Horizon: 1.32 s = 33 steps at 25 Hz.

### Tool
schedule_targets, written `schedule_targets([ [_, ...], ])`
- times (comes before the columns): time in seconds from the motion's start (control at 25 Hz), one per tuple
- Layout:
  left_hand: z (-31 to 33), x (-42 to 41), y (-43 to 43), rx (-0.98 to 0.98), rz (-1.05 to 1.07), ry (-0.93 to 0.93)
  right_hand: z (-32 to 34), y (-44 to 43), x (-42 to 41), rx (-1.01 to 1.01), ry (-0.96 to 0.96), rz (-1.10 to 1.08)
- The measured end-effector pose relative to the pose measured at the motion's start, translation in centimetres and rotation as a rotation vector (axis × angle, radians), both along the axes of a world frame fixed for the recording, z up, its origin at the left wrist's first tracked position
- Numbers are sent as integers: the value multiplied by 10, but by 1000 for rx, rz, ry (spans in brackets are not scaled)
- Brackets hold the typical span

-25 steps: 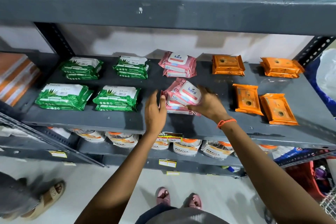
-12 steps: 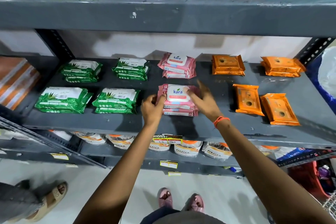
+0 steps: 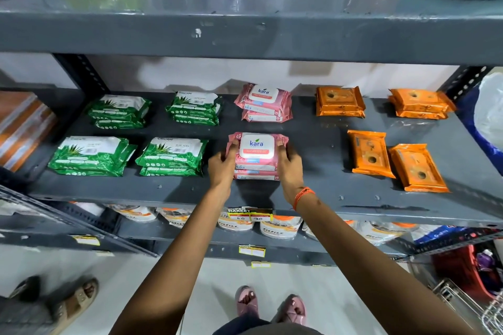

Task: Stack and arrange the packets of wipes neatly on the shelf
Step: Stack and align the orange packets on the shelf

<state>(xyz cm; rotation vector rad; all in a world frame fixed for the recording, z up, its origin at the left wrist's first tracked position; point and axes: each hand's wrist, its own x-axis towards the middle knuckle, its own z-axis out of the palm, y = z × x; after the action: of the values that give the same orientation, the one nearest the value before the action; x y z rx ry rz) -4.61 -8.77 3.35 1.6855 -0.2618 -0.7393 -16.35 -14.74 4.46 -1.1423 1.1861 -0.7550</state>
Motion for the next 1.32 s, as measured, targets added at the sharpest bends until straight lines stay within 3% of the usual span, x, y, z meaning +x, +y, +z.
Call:
schedule_targets([
  [0.2,3,-1,1,26,3,-18,-1,-1,-6,39,-30,0],
  [0.32,13,-10,5,37,56,-255,5,-16,-20,3,33,-25],
  [0.4,21,-27,6,107,-3,-553,7,-34,-43,-172,266,16],
  [0.52,27,-68,4,230,-63,-1071,8,-64,-99,-632,890,77],
  [0.6,26,-94,-2,265,-112,-1230,7,-80,-130,-630,1070,49],
  [0.72,12,-142,-11,186,-256,-1284,-1,-90,-160,-508,1148,170],
  [0.84,-13,-171,-15,159,-466,-1255,-11,-90,-173,-690,1133,421],
  [0.96,-33,-173,-13,312,-529,-1181,-11,-99,-182,-755,1004,688],
  [1.12,-42,-171,-12,462,-512,-1260,-8,-112,-195,-691,1013,632],
  [1.32,-40,-172,-12,530,-512,-1277,0,-121,-198,-715,946,718],
])
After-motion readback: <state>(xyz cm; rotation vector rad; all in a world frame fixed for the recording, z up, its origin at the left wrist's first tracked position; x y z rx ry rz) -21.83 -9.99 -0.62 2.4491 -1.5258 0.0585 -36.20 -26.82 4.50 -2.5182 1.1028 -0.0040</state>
